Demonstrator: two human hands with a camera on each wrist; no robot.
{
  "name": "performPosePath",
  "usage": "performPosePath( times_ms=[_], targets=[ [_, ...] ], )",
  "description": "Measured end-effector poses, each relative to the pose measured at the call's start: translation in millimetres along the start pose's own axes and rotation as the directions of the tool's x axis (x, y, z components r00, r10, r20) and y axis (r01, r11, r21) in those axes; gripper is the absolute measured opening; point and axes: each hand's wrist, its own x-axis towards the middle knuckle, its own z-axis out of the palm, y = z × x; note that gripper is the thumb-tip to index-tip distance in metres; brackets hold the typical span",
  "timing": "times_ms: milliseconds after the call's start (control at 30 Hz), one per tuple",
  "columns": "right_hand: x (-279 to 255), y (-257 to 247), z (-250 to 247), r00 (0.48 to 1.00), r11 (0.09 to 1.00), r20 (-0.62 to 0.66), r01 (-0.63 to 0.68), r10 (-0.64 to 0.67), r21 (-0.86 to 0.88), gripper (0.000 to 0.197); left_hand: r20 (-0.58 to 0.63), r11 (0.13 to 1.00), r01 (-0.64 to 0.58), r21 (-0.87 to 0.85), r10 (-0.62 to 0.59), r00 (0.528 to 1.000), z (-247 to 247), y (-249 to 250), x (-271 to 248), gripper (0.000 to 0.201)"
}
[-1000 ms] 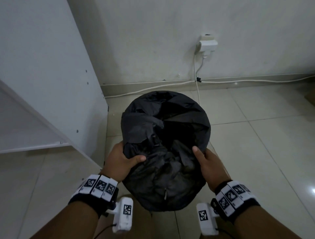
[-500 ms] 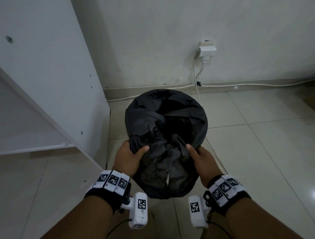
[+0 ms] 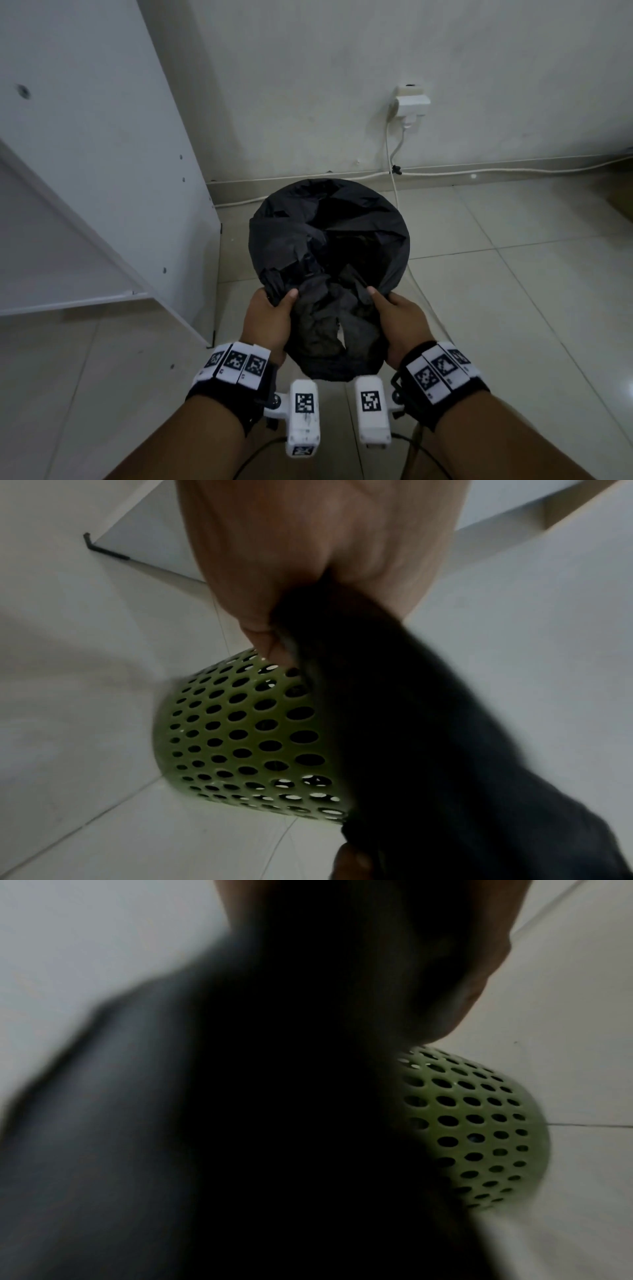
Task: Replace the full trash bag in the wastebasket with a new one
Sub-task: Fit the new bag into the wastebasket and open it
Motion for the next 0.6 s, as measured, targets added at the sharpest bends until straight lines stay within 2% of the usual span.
performPosePath(
  times_ms=[100, 167, 233, 267, 333, 400, 500, 600],
  targets=[
    [-1.8, 1.0, -1.0, 1.0, 1.0, 0.028, -0.014, 0.013, 0.026, 0.023, -0.023, 0.999, -0.035, 0.034, 0.036, 0.999, 1.2, -1.1, -2.5, 0.049],
    [-5.7, 2.1, -3.9, 0.995, 0.987, -0.003, 0.094, -0.095, -0.132, 0.028, -0.05, 0.988, -0.096, 0.12, 0.103, 0.993, -1.1, -4.0, -3.3, 0.05],
    [-8.0, 5.8, -6.6, 0.977, 0.926, -0.014, 0.198, -0.214, -0.321, 0.034, -0.052, 0.975, -0.127, 0.182, 0.139, 0.989, -4.6, -7.8, -2.0, 0.053],
    [-8.2, 8.5, -6.9, 0.971, 0.909, -0.036, 0.207, -0.236, -0.362, 0.041, -0.052, 0.97, -0.141, 0.199, 0.154, 0.987, -6.7, -9.5, 0.1, 0.061],
    [-5.6, 17.3, -5.9, 0.967, 0.915, -0.143, 0.146, -0.213, -0.375, 0.063, -0.068, 0.957, -0.139, 0.255, 0.162, 0.985, -9.3, -11.2, 2.5, 0.069],
    [-3.1, 23.8, -3.7, 0.952, 0.897, -0.212, 0.114, -0.222, -0.426, 0.071, -0.098, 0.95, -0.126, 0.286, 0.16, 0.982, -7.4, -8.7, -0.8, 0.058],
    [-3.5, 22.7, -0.7, 0.938, 0.884, -0.244, 0.116, -0.248, -0.453, 0.065, -0.131, 0.968, -0.122, 0.217, 0.153, 0.98, 1.4, -7.1, -5.3, 0.042],
    [-2.4, 23.8, -0.8, 0.96, 0.933, -0.228, 0.077, -0.165, -0.353, 0.063, -0.152, 0.998, -0.03, 0.061, 0.039, 0.988, 7.3, -7.7, -2.4, 0.04]
  ],
)
